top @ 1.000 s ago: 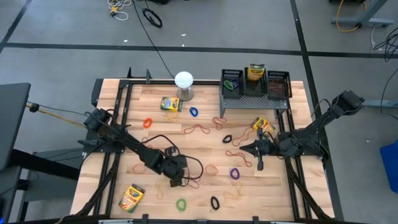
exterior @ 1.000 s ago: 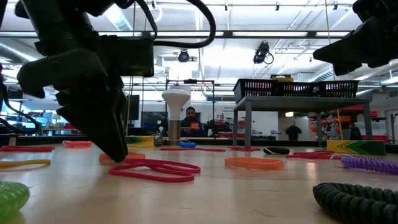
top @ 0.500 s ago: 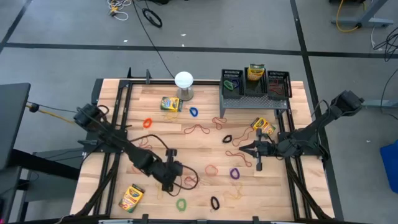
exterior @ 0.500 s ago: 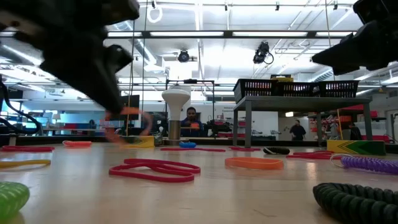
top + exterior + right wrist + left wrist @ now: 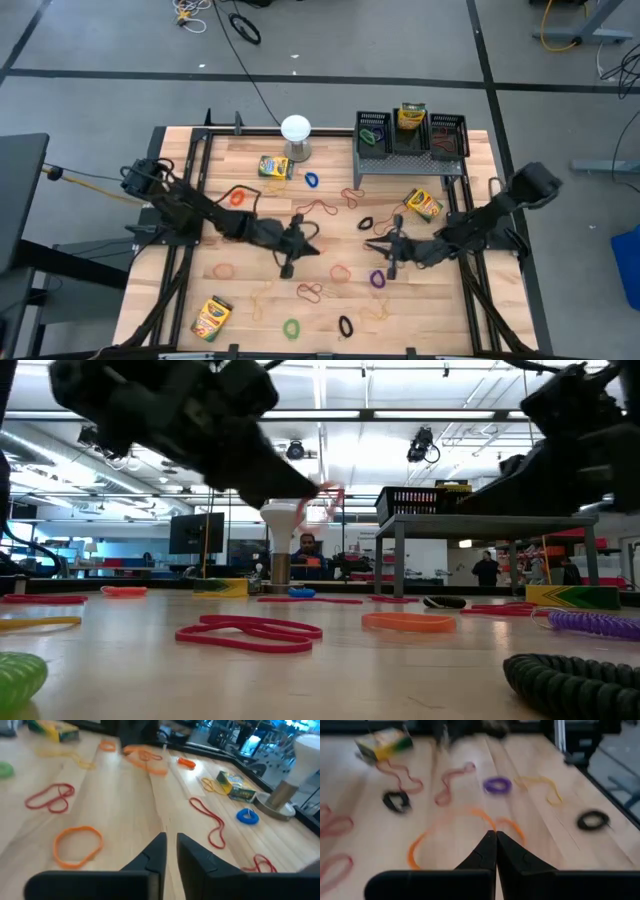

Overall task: Pick & Place Office Desk Supplies
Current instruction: Put the orange rubberband into the right black basket on the shelf

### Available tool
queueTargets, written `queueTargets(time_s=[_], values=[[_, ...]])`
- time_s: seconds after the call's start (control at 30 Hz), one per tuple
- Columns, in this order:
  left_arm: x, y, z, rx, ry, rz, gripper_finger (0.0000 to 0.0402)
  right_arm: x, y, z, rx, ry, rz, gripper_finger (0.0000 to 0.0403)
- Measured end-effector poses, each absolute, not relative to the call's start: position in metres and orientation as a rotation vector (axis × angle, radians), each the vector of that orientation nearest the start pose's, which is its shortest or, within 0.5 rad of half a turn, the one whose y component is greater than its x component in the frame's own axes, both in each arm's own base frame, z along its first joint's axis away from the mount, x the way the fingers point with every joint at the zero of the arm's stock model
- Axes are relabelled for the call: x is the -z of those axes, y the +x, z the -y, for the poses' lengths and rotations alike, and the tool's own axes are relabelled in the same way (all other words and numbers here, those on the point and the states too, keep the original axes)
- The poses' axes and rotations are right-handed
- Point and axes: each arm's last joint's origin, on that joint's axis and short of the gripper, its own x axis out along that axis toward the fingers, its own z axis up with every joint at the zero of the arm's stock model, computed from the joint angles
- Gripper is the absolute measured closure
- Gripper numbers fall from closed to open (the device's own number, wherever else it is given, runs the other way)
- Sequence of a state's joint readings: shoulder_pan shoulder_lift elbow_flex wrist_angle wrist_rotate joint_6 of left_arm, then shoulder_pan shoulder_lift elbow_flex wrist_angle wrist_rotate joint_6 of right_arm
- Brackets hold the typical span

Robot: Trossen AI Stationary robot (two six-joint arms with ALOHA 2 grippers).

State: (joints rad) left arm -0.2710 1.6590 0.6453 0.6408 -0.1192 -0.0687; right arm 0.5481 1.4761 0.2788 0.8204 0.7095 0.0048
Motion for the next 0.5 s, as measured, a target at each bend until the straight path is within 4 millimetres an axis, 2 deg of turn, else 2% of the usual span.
queueTargets(time_s=[0.27,0.4,0.5], values=[[-0.152,0.317,0.062,0.127,-0.013,-0.264,0.0398,-0.125,0.240,-0.120,0.196,-0.394,-0.327,0.0272],[-0.149,0.320,0.062,0.145,-0.025,-0.238,0.0398,-0.129,0.247,-0.123,0.212,-0.491,-0.326,0.0242],[-0.150,0.320,0.062,0.144,-0.026,-0.227,0.0398,-0.133,0.251,-0.124,0.208,-0.541,-0.320,0.0237]])
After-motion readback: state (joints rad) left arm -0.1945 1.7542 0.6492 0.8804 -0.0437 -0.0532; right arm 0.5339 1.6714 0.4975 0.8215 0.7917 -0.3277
